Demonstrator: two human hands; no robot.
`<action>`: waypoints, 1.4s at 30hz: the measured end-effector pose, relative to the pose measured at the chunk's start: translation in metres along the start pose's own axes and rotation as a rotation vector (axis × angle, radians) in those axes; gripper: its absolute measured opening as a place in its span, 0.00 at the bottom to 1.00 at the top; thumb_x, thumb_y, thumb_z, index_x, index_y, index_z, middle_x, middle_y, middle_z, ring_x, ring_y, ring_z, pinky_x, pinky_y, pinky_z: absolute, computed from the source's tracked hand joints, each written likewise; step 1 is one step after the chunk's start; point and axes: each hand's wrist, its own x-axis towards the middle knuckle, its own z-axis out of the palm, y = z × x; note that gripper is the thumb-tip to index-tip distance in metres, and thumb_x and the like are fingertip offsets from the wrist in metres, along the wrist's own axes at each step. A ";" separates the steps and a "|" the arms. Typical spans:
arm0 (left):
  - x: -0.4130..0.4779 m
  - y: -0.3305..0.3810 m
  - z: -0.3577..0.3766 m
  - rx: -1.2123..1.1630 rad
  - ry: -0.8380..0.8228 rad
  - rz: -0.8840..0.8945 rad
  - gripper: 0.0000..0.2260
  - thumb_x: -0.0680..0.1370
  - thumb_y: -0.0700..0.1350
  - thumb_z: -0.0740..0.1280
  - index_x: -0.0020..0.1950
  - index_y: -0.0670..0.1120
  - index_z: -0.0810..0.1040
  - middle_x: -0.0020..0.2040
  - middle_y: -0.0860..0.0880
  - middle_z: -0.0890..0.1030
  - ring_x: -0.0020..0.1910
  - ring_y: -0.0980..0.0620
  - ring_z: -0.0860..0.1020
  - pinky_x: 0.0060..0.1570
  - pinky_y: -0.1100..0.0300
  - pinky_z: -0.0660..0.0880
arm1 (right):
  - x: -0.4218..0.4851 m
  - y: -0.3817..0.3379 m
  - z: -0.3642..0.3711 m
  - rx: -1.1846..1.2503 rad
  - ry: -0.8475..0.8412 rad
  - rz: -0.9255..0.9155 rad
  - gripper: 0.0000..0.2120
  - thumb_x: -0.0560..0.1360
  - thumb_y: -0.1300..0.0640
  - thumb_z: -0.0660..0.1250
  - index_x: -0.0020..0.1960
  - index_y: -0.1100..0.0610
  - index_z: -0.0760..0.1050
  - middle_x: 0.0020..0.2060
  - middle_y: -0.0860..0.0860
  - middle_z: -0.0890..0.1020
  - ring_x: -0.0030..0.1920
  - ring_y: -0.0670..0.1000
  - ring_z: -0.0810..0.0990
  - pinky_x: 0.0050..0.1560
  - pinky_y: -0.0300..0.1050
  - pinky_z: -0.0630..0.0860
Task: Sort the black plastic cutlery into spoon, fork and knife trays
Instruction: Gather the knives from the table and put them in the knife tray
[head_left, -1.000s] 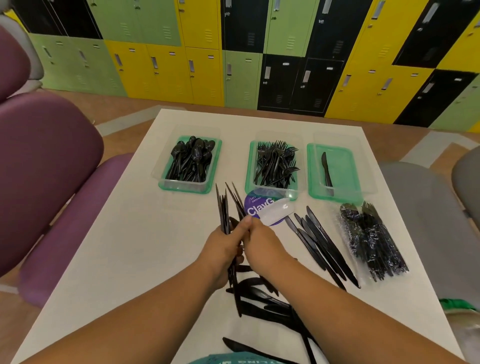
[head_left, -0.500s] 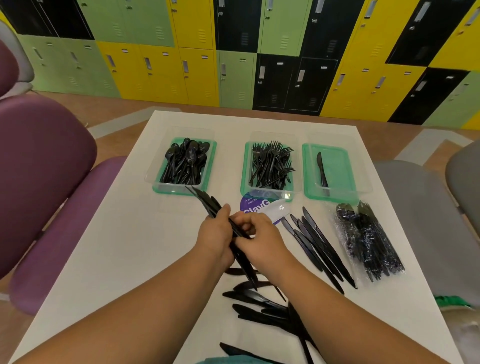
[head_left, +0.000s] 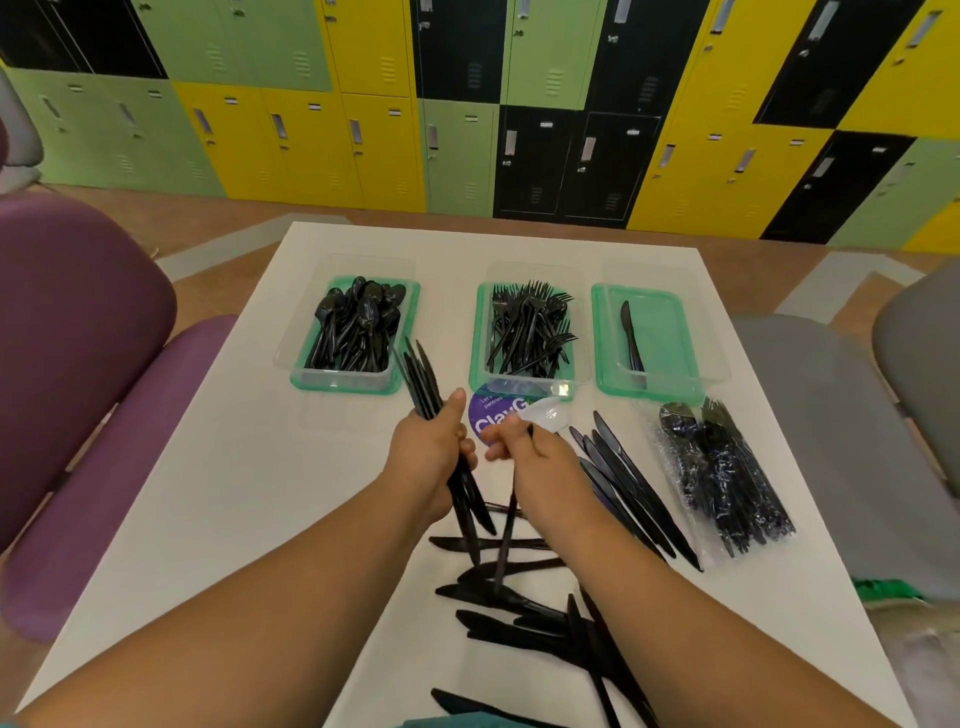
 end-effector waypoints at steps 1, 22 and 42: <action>-0.003 -0.001 0.000 0.028 -0.043 -0.021 0.10 0.79 0.48 0.65 0.45 0.41 0.73 0.28 0.49 0.69 0.27 0.53 0.72 0.32 0.59 0.76 | 0.003 -0.006 -0.003 0.006 0.016 -0.018 0.19 0.83 0.47 0.50 0.54 0.51 0.79 0.48 0.47 0.79 0.49 0.44 0.76 0.49 0.34 0.70; -0.018 0.004 0.022 0.048 -0.426 0.374 0.08 0.75 0.40 0.69 0.51 0.49 0.74 0.30 0.47 0.73 0.31 0.50 0.73 0.36 0.58 0.73 | -0.012 0.011 -0.002 1.148 -0.144 0.683 0.15 0.82 0.54 0.56 0.55 0.63 0.77 0.41 0.61 0.85 0.40 0.57 0.86 0.42 0.50 0.83; 0.007 0.021 0.030 0.099 -0.588 0.045 0.24 0.71 0.63 0.64 0.56 0.46 0.82 0.58 0.44 0.81 0.56 0.47 0.78 0.60 0.47 0.70 | -0.006 0.010 -0.028 0.584 -0.324 0.137 0.05 0.80 0.59 0.59 0.51 0.58 0.73 0.39 0.53 0.78 0.31 0.49 0.73 0.30 0.41 0.68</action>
